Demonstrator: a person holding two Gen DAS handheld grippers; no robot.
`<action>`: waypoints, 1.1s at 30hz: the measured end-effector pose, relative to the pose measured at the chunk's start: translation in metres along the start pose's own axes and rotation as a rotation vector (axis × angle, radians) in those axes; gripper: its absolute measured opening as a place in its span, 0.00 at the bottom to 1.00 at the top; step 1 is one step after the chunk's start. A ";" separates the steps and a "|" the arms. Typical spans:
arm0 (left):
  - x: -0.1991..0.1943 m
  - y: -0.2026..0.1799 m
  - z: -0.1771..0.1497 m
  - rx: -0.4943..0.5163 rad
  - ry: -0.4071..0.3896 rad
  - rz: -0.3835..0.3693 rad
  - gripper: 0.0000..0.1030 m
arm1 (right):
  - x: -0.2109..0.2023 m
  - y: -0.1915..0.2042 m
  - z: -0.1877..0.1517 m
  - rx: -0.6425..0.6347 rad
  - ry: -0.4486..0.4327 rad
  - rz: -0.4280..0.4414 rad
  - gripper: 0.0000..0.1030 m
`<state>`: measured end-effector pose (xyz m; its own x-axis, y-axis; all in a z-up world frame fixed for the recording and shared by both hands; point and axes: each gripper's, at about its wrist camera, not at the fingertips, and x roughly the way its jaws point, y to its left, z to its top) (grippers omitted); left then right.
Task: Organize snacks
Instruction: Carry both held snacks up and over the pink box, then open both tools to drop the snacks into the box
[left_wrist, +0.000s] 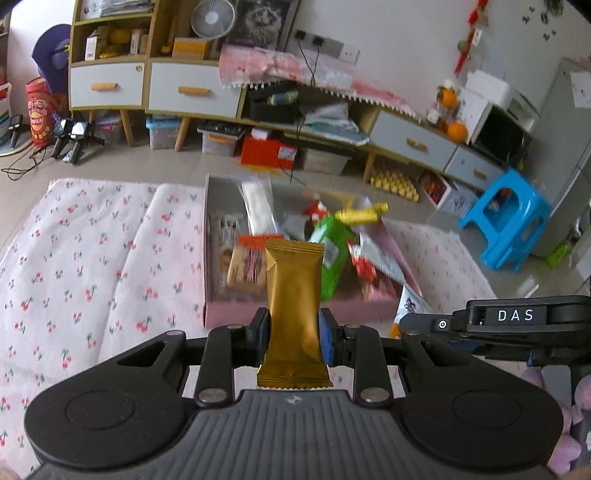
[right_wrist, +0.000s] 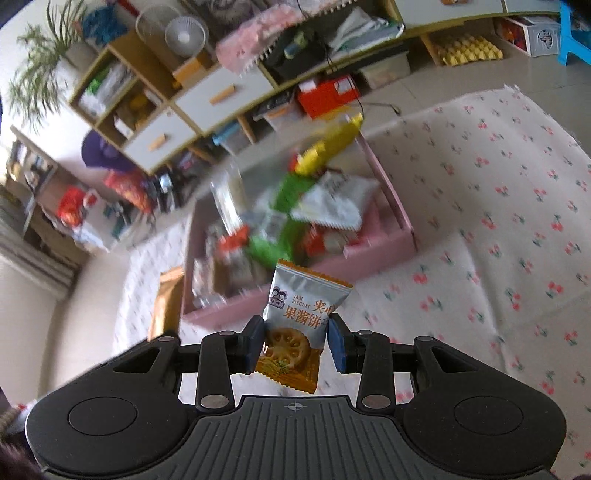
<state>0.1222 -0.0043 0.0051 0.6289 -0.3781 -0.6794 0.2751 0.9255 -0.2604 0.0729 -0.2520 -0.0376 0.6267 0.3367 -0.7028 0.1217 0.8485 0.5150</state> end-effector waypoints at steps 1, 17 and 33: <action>0.002 0.001 0.003 -0.007 -0.012 -0.003 0.25 | 0.001 0.001 0.003 0.009 -0.011 0.010 0.35; 0.046 0.020 0.023 -0.142 -0.173 -0.012 0.25 | 0.036 -0.002 0.037 0.111 -0.193 0.056 0.35; 0.057 0.010 0.018 -0.082 -0.161 0.022 0.25 | 0.059 0.019 0.027 -0.090 -0.224 -0.072 0.35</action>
<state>0.1740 -0.0170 -0.0238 0.7445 -0.3501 -0.5684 0.2034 0.9300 -0.3063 0.1329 -0.2272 -0.0563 0.7754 0.1837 -0.6041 0.1090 0.9034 0.4146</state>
